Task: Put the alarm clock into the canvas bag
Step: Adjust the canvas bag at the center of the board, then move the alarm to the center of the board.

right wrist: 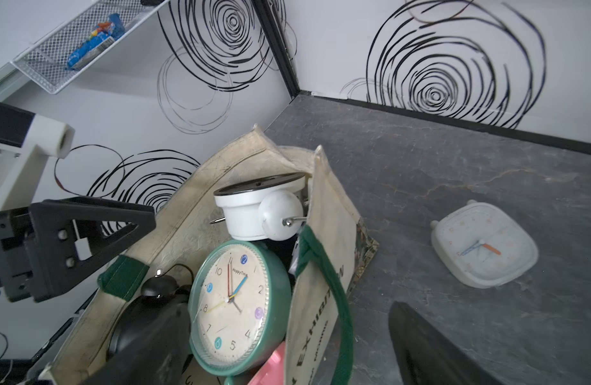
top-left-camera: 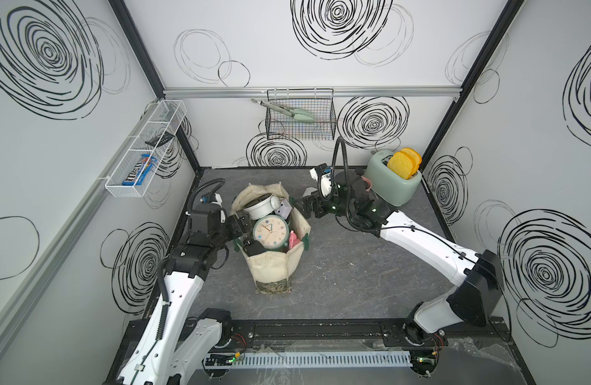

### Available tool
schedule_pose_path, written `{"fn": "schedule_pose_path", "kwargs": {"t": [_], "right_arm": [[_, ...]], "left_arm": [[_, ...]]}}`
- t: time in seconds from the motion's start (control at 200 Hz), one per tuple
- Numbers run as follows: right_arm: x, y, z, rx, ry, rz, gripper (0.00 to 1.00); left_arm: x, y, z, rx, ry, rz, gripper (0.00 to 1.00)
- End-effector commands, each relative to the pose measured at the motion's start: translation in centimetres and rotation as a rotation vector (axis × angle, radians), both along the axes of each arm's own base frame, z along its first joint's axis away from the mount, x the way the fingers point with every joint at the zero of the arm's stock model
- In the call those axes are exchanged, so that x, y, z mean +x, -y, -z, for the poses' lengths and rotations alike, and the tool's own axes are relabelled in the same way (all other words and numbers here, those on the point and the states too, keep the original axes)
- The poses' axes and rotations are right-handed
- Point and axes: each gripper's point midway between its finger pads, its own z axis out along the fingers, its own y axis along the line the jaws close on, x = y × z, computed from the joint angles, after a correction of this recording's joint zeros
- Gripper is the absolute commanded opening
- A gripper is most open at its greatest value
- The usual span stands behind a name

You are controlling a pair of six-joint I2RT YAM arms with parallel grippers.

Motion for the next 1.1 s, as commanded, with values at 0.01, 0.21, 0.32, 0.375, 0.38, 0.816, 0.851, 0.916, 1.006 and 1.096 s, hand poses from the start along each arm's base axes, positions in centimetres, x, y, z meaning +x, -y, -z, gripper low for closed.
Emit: {"fn": "schedule_pose_path", "kwargs": {"t": [0.01,0.21,0.32,0.375,0.38,0.816,0.851,0.916,1.006,1.096], "right_arm": [[3.3,4.8,-0.8,-0.004,-0.004,0.154,0.97],[8.8,8.4,5.6,-0.094,-0.121,0.287,0.97],[11.6,8.7,10.0,-0.142,-0.197,0.316,0.97],[12.8,8.3,11.8,-0.152,-0.22,0.313,0.97],[13.0,8.2,12.0,-0.153,-0.222,0.312,0.97],[20.6,4.2,19.8,-0.14,-0.313,0.237,0.97],[20.9,4.0,20.0,-0.138,-0.313,0.232,0.97],[21.4,3.9,20.4,-0.134,-0.316,0.227,0.97],[22.0,3.5,21.0,-0.136,-0.325,0.221,0.97],[22.7,3.3,22.0,-0.16,-0.353,0.23,0.97]], "left_arm": [[0.6,-0.4,-4.2,0.003,0.113,-0.018,0.96],[0.2,3.7,-7.8,-0.044,0.18,0.16,0.96],[-0.8,7.5,-8.8,0.026,0.232,0.294,0.96],[-1.2,9.0,-8.9,0.078,0.249,0.34,0.96],[-1.2,9.2,-8.9,0.083,0.25,0.343,0.96],[-1.8,12.2,-7.1,0.168,0.248,0.419,0.96],[-1.8,12.0,-7.1,0.172,0.252,0.415,0.96],[-1.8,11.9,-7.1,0.18,0.259,0.408,0.96],[-1.7,11.8,-7.0,0.182,0.266,0.404,0.96],[-1.6,11.8,-7.1,0.181,0.271,0.401,0.96]]}}
